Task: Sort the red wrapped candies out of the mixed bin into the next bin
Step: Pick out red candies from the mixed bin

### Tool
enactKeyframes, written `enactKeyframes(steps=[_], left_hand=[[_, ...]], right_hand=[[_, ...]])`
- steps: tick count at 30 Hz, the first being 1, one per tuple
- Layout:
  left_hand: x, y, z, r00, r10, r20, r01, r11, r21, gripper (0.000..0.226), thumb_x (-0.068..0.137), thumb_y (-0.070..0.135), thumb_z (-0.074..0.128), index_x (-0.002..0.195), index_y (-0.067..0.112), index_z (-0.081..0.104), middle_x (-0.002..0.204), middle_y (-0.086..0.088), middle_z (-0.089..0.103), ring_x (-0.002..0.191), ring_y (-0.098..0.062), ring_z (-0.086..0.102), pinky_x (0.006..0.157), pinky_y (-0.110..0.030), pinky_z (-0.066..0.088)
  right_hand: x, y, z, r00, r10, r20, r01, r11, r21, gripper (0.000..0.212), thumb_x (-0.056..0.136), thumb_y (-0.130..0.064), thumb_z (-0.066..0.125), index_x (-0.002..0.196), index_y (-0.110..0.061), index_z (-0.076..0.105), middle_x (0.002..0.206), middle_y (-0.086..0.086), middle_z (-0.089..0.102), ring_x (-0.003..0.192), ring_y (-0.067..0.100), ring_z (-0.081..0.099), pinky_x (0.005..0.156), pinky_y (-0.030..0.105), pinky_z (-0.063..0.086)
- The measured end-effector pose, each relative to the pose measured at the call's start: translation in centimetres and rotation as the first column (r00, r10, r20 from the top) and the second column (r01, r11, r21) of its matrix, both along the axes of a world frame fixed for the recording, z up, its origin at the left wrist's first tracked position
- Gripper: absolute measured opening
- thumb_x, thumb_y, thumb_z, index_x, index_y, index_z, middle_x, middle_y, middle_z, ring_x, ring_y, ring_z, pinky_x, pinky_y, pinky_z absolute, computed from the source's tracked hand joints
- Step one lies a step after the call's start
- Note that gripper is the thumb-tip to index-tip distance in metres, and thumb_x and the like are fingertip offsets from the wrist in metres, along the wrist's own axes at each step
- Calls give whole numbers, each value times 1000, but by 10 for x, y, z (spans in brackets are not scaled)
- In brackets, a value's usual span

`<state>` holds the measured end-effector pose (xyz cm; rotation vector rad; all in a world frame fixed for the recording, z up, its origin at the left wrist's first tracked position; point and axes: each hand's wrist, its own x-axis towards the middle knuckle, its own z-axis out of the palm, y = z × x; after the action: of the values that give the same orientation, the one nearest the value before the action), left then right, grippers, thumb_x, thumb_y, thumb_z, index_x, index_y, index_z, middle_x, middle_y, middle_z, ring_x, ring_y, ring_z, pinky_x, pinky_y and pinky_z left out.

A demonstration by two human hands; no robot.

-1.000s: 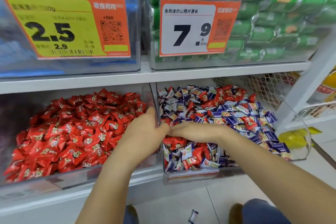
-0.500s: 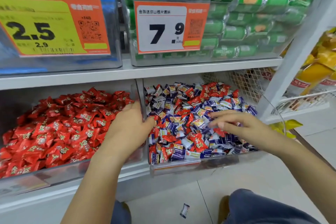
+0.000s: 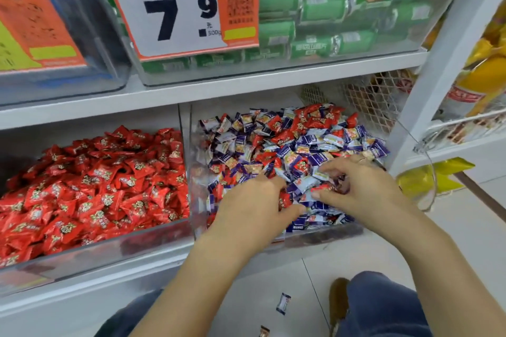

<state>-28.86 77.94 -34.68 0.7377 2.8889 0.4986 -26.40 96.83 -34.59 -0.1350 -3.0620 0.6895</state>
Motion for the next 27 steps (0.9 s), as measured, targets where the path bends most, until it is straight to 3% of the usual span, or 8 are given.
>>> enactKeyframes(steps=[4, 6, 9, 13, 16, 21, 24, 27], left_hand=[[-9, -5, 9, 994, 103, 45, -110, 975, 194, 8, 87, 31, 63, 94, 27, 65, 86, 10, 66, 79, -8, 60, 77, -27, 50], [-18, -20, 18, 977, 209, 46, -213, 923, 320, 11, 88, 18, 62, 84, 28, 64, 77, 14, 63, 69, 0, 58, 65, -10, 47], [-25, -34, 28, 968, 246, 48, -245, 893, 378, 15, 91, 16, 59, 90, 30, 64, 79, 15, 60, 64, 6, 57, 57, -3, 42], [-20, -26, 21, 991, 121, 54, -128, 980, 153, 28, 96, 28, 51, 123, 28, 58, 118, 6, 61, 96, -5, 60, 82, -20, 45], [-17, -16, 6, 990, 80, 115, -66, 991, -115, 46, 98, 31, 44, 143, 27, 35, 142, -7, 42, 123, -25, 48, 98, -32, 39], [-17, -20, -1, 972, 83, 221, -8, 947, -322, 46, 97, 22, 46, 140, 14, 33, 126, -13, 53, 115, -29, 49, 88, -34, 40], [-18, -25, 0, 968, 88, 237, -8, 947, -320, 45, 93, 29, 54, 133, 12, 43, 125, -10, 53, 115, -25, 49, 90, -32, 42], [-19, -26, -2, 964, 91, 248, 3, 935, -354, 41, 92, 35, 54, 125, 11, 50, 122, -9, 53, 112, -26, 50, 90, -33, 43]], right_hand=[[0, 1, 1, 1000, 4, -17, -5, 996, -91, 32, 79, -33, 74, 109, -33, 64, 97, -11, 60, 75, -2, 53, 69, 21, 42], [4, 8, 3, 998, -51, -38, 45, 988, -147, 29, 80, -29, 73, 107, -33, 66, 92, -14, 60, 79, 6, 58, 78, 30, 50], [7, 17, 4, 991, -101, -88, 83, 978, -189, 23, 81, -23, 71, 102, -32, 68, 94, -8, 56, 81, 12, 57, 83, 37, 50], [7, 15, 6, 976, -128, -176, 82, 965, -250, 15, 84, -19, 62, 81, -34, 62, 99, -1, 56, 79, 16, 56, 79, 36, 48], [7, 5, 10, 977, -122, -176, 66, 953, -294, 10, 90, -20, 51, 83, -25, 56, 74, 4, 62, 64, 19, 54, 63, 33, 43], [-1, -22, 16, 978, 20, -208, -81, 954, -289, 16, 92, -28, 41, 85, -26, 55, 51, -5, 50, 46, 7, 43, 51, 32, 35], [-8, -40, 11, 965, 253, -72, -259, 961, -93, 19, 90, -43, 51, 105, -37, 62, 73, -15, 52, 64, 2, 51, 61, 28, 43], [-11, -51, 1, 923, 360, 134, -373, 923, 95, 46, 86, -52, 57, 130, -40, 49, 116, -10, 43, 96, 15, 54, 76, 30, 44]])
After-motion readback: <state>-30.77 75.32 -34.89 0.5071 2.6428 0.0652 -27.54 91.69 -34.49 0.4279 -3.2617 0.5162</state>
